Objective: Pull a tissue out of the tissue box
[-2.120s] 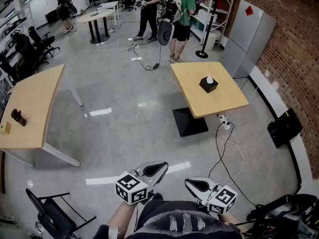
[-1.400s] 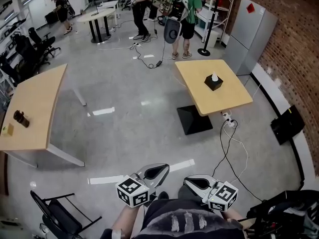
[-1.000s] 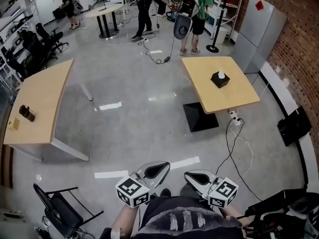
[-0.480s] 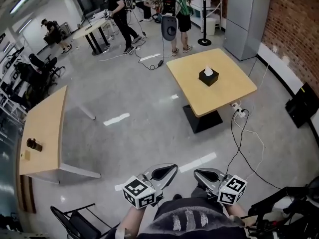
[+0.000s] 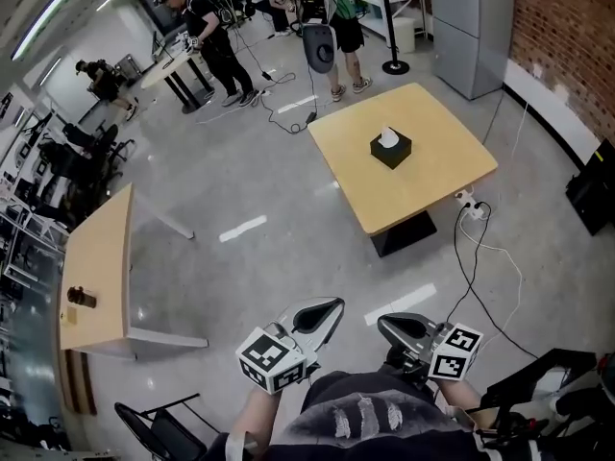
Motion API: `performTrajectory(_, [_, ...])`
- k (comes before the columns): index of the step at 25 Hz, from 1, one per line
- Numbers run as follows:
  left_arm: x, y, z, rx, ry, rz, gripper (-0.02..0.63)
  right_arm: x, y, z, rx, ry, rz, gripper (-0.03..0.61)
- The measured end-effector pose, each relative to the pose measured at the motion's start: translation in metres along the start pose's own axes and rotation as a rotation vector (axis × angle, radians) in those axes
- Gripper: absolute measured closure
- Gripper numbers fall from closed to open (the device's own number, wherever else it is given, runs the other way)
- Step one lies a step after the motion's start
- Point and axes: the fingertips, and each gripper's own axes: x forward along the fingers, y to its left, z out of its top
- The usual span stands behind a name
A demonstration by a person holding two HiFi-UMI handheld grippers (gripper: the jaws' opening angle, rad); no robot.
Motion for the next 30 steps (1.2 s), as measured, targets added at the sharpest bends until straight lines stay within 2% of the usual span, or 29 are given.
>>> performTrajectory(4, [0.029,0.002,0.011,-0.027,0.006,0.021,0.612,-0.013,-0.023,0.024,0.021,0.002,0.028,0.580])
performTrajectory(8, [0.047,0.003,0.019,-0.001,0.004,0.008,0.612,-0.016,-0.037,0.036,0.017,0.000,0.027,0.580])
performTrajectory(16, [0.079,0.031,0.021,-0.041,-0.031,-0.041,0.612,-0.008,-0.066,0.025,0.030,0.091,-0.075,0.580])
performTrajectory(18, [0.079,0.040,0.025,-0.045,-0.044,-0.057,0.612,-0.003,-0.072,0.027,0.007,0.118,-0.113,0.580])
performTrajectory(20, [0.078,0.051,0.030,-0.048,-0.059,-0.061,0.612,0.006,-0.076,0.033,-0.016,0.141,-0.140,0.580])
performTrajectory(24, [0.067,0.084,0.038,-0.067,-0.092,-0.057,0.612,0.040,-0.076,0.040,-0.017,0.167,-0.125,0.580])
performTrajectory(30, [0.035,0.149,0.045,-0.093,-0.152,-0.018,0.612,0.107,-0.074,0.042,-0.149,0.266,-0.116,0.580])
